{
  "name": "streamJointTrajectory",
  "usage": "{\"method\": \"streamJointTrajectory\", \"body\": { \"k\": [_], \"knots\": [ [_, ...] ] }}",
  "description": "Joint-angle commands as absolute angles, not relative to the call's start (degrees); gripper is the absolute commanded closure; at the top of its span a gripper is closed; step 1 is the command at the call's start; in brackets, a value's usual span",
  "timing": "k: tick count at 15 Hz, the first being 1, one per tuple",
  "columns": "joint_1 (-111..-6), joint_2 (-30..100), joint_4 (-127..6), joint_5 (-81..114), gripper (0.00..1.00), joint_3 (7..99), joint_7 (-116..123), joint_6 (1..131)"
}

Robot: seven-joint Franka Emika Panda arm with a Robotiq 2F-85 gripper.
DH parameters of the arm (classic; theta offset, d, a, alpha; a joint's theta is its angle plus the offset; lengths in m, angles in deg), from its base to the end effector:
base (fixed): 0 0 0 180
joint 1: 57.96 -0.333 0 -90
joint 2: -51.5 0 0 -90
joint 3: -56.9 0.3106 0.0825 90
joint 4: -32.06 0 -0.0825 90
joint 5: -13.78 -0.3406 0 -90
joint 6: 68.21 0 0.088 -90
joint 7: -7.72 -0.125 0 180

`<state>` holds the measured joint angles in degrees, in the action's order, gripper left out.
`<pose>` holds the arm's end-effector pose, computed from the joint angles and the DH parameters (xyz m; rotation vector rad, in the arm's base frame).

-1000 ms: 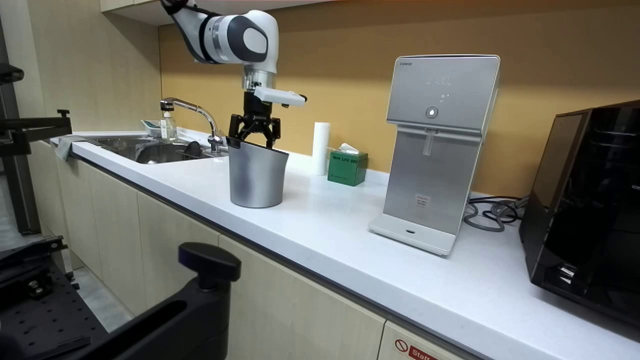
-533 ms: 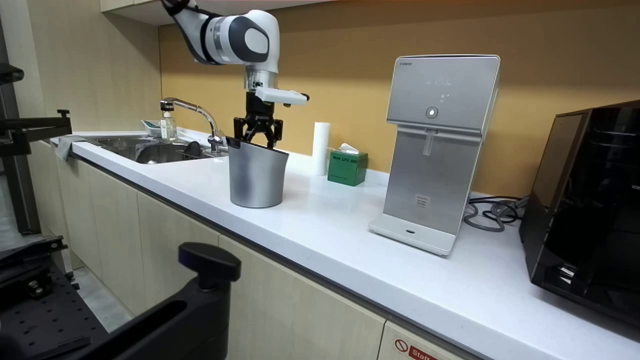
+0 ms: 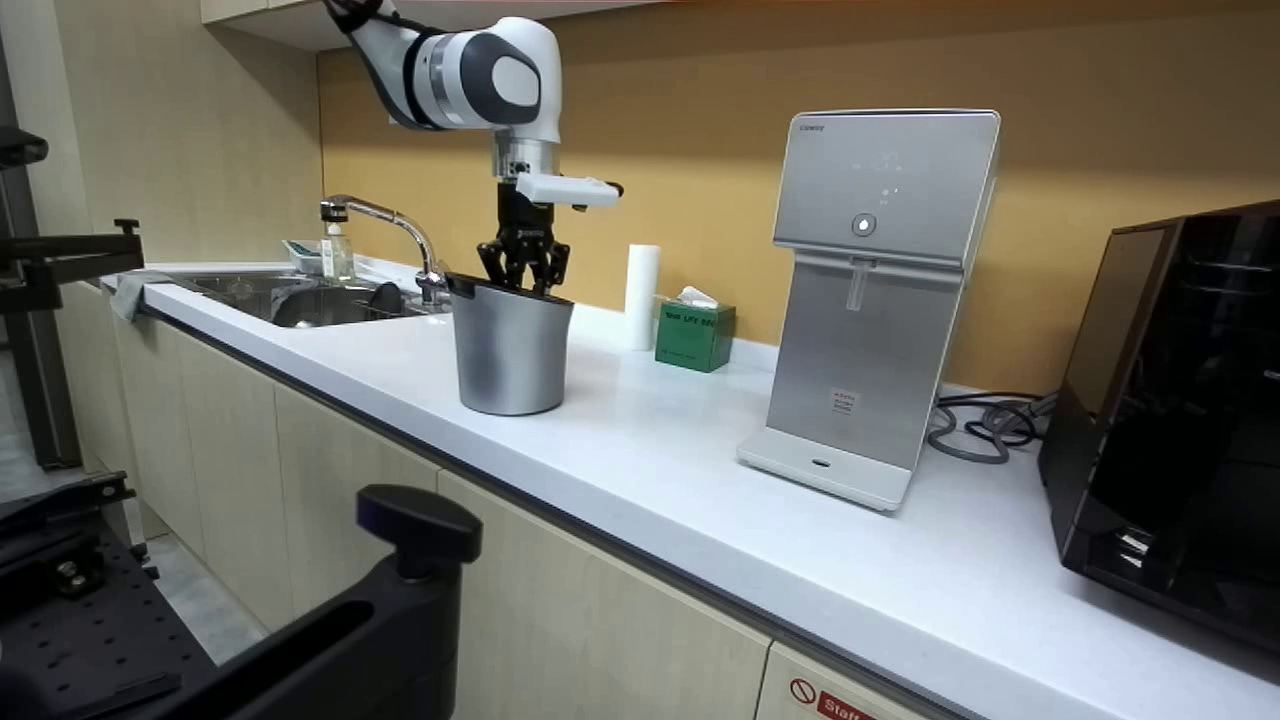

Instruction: Take the black thing out of the metal can

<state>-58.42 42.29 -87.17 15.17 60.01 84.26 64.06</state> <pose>0.5444 0.0325 0.3605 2.3526 2.0077 0.0745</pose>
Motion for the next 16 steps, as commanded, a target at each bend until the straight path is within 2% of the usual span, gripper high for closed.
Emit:
{"method": "streamJointTrajectory", "body": {
  "k": [1, 6, 16],
  "knots": [
    [-58.63, 43.26, -87.14, 17.52, 0.92, 59.97, 81.64, 61.55],
    [-59.88, 43.9, -84.88, 22.17, 0.92, 60.26, 79.17, 56.28],
    [-62.33, 46.23, -74.59, 27.4, 0.92, 61.92, 78.12, 37.43]
  ]
}}
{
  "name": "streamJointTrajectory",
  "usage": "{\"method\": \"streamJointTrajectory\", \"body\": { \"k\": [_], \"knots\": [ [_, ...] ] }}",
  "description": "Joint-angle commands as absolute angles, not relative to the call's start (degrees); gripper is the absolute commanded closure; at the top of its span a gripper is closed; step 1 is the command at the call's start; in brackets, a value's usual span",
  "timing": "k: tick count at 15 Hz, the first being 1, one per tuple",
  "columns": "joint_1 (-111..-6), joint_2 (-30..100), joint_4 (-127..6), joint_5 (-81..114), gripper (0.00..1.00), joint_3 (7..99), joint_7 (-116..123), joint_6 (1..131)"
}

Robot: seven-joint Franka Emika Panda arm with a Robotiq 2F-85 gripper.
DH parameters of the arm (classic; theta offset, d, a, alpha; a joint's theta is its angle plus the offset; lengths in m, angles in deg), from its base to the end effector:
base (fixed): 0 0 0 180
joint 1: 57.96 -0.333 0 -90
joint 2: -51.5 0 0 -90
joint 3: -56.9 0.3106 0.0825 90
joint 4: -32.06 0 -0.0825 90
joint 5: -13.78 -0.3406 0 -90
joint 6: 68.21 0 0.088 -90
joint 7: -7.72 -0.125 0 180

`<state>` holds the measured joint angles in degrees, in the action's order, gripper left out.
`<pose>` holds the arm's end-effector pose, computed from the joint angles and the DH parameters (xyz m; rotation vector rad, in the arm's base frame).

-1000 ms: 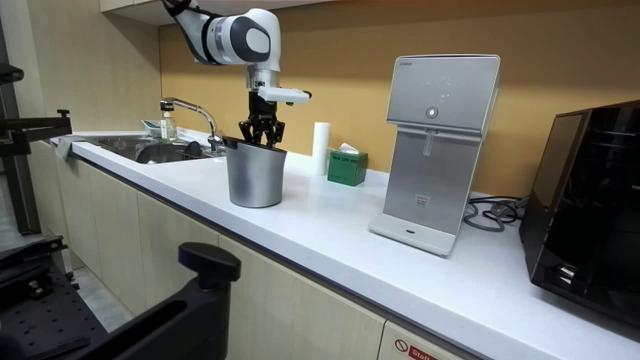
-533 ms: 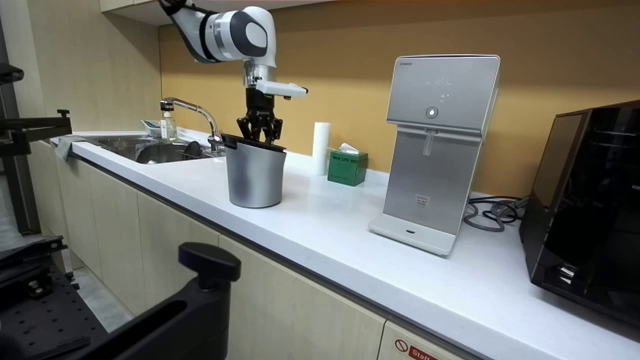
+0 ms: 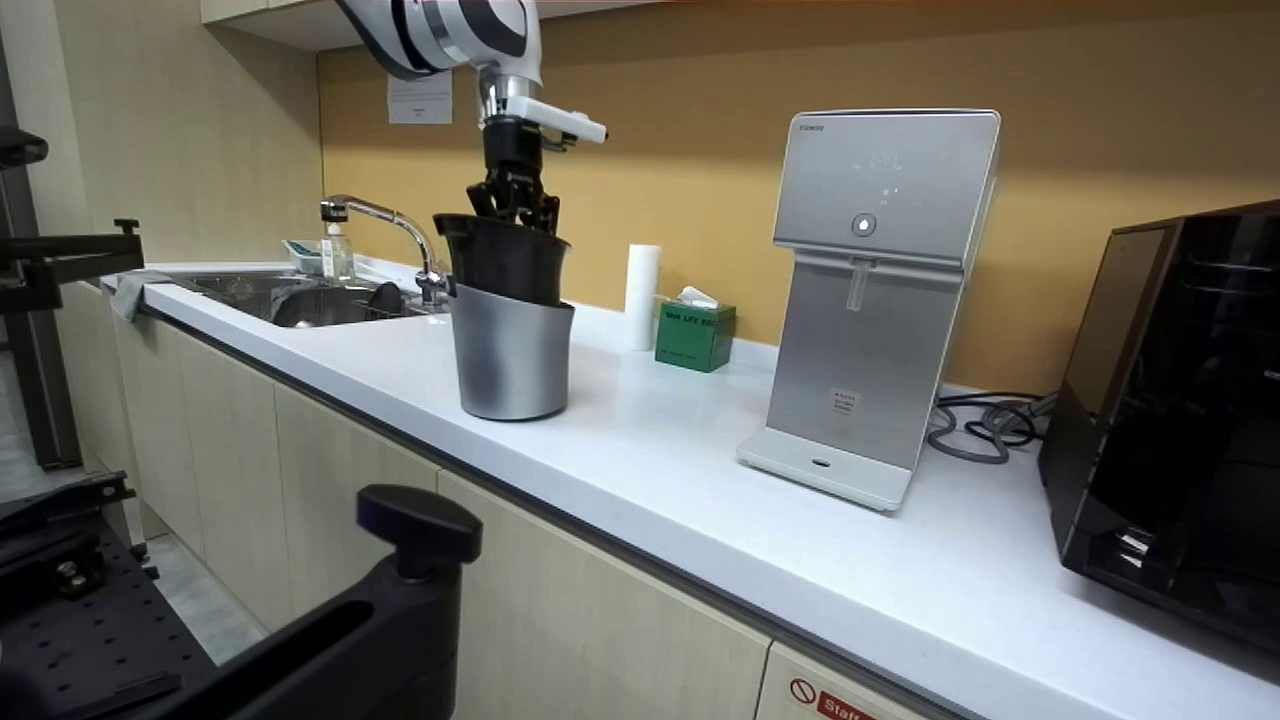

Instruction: Take the black thing out of the metal can

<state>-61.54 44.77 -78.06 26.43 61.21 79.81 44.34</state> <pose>0.5362 0.0552 0.4221 2.2132 2.0377 -0.2485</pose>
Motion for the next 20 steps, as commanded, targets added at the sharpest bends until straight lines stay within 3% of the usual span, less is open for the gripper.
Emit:
{"method": "streamJointTrajectory", "body": {
  "k": [1, 20],
  "knots": [
    [-62.5, 46.38, -73.31, 27.3, 0.92, 62.13, 78.4, 35.51],
    [-67.4, 45.6, -64.28, 26.81, 0.92, 67.12, 79.25, 30.55]
  ]
}}
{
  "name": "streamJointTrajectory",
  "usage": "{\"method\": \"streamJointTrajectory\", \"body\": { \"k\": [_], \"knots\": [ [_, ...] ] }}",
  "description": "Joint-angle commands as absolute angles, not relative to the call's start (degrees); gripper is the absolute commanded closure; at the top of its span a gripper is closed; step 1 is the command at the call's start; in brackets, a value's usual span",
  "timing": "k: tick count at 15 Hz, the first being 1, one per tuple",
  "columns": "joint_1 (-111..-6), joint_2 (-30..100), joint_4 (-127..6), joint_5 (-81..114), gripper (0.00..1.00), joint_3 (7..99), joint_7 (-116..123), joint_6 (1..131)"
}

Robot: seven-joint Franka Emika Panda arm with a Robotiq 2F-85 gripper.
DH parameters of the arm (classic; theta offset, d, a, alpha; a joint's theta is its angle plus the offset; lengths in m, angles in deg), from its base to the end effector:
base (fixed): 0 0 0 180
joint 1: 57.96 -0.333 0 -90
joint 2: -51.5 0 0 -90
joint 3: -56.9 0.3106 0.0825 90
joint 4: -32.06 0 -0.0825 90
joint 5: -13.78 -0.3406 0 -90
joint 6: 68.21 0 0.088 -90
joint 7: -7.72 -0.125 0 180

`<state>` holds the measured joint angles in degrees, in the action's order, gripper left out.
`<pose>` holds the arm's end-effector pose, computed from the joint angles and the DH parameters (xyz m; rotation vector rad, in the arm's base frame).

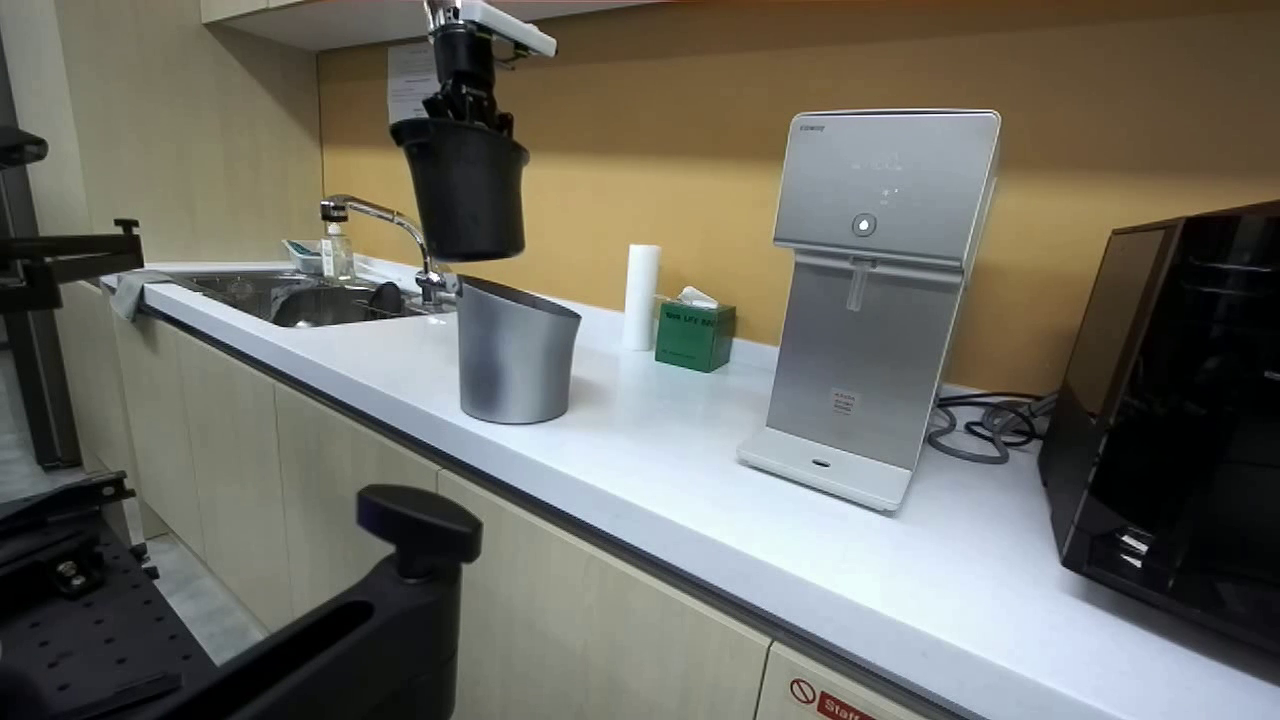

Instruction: Take the black thing out of the metal can

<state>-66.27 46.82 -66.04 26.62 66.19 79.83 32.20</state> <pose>0.5238 0.1384 0.5153 2.0581 2.1416 -0.1937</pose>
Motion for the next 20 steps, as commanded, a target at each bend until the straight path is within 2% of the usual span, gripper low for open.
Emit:
{"method": "streamJointTrajectory", "body": {
  "k": [1, 20],
  "knots": [
    [-67.83, 45.21, -64.42, 26.74, 0.92, 67.5, 79.32, 30.74],
    [-68.76, 37.97, -69.19, 22.45, 0.92, 69.07, 77.91, 42.24]
  ]
}}
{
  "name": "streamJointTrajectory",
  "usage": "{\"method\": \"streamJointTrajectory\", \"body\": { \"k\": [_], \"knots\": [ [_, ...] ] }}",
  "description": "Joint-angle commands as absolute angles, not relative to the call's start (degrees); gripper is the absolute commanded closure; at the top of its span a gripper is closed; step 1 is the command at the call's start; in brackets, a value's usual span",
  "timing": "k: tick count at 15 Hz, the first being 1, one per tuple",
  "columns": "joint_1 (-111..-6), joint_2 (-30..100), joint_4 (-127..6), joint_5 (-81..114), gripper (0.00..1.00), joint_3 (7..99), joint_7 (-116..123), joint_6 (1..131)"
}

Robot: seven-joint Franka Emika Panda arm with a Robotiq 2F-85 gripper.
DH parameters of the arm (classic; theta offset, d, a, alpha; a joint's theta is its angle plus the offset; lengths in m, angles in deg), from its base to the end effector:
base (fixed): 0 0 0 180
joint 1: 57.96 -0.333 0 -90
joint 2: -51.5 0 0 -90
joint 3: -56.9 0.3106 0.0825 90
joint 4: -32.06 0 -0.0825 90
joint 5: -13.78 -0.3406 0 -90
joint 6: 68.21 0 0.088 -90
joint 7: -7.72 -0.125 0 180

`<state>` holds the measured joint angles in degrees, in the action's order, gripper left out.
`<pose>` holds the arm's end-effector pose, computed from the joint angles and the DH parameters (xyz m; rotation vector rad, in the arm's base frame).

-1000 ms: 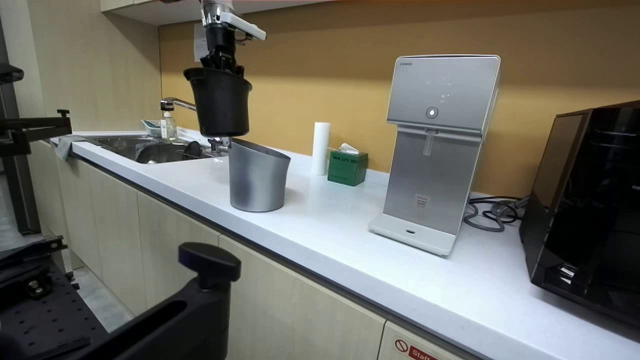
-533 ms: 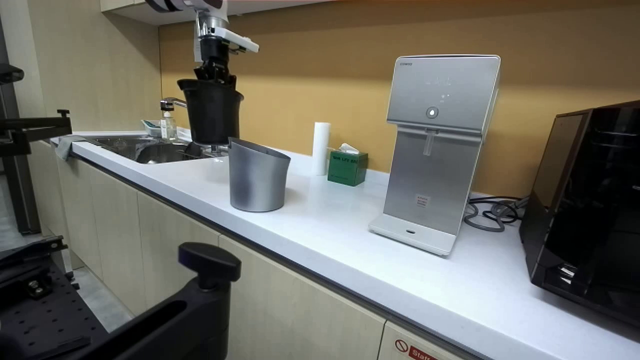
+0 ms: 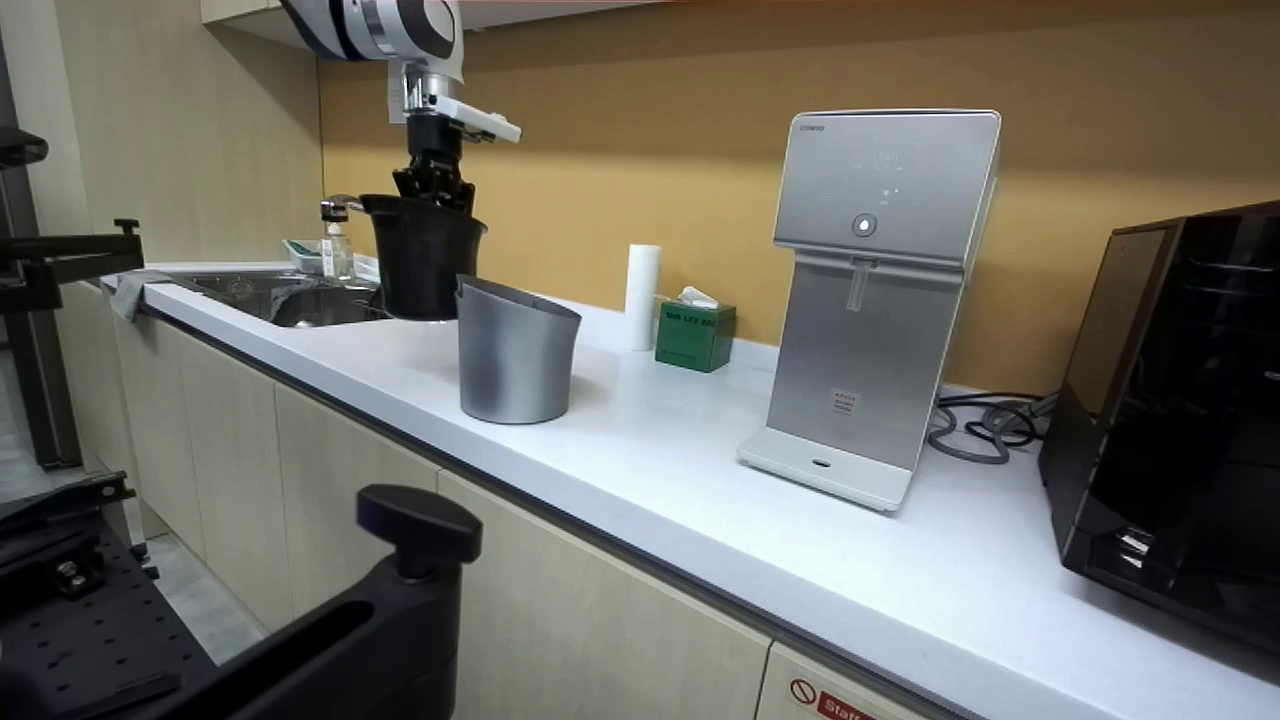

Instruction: Take the black thing out of the metal can

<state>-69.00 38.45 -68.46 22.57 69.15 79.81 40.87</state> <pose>0.5352 0.2072 0.4279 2.0139 2.3312 -0.1617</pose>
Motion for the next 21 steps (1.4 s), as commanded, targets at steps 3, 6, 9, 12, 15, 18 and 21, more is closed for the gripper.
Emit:
{"method": "streamJointTrajectory", "body": {
  "k": [3, 6, 9, 12, 15, 18, 21],
  "knots": [
    [-68.36, 36.86, -70.46, 21.9, 0.92, 69.05, 77.4, 45.03],
    [-67.85, 36.26, -71.77, 20.95, 0.92, 69.03, 77.06, 48.38],
    [-67.27, 35.91, -73.31, 20.38, 0.92, 68.86, 76.85, 51.4],
    [-66.92, 35.88, -74.56, 20.57, 0.92, 68.68, 76.78, 53.44],
    [-66.76, 35.73, -75.4, 21.02, 0.92, 68.45, 76.84, 54.67],
    [-66.72, 35.55, -76.22, 21.38, 0.92, 68.21, 76.65, 56.01],
    [-66.84, 35.37, -76.8, 22.09, 0.92, 68.06, 76.24, 57.11]
  ]
}}
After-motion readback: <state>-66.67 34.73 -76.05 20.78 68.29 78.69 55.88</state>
